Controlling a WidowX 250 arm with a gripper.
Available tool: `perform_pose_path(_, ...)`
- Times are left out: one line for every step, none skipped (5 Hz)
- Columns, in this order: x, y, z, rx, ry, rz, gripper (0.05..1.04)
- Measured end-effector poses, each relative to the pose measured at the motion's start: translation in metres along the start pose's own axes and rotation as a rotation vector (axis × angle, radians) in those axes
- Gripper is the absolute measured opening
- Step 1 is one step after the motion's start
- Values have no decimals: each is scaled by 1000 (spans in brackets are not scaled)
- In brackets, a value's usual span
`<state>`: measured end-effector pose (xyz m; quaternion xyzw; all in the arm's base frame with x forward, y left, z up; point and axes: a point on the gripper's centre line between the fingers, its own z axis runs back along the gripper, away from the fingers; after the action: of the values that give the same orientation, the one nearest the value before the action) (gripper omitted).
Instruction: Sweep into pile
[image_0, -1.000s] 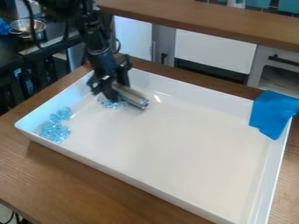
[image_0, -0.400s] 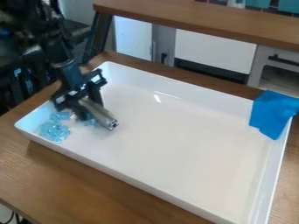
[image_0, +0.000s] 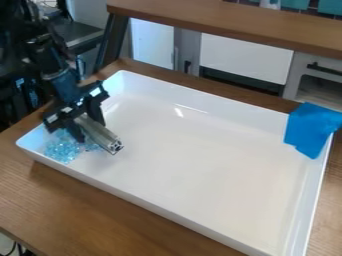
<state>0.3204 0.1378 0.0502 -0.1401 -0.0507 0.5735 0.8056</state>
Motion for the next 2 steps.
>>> perform_pose_path(3, -41, 19, -86, -24, 41, 502)
perform_pose_path(-1, -88, 17, -103, -17, 87, 502)
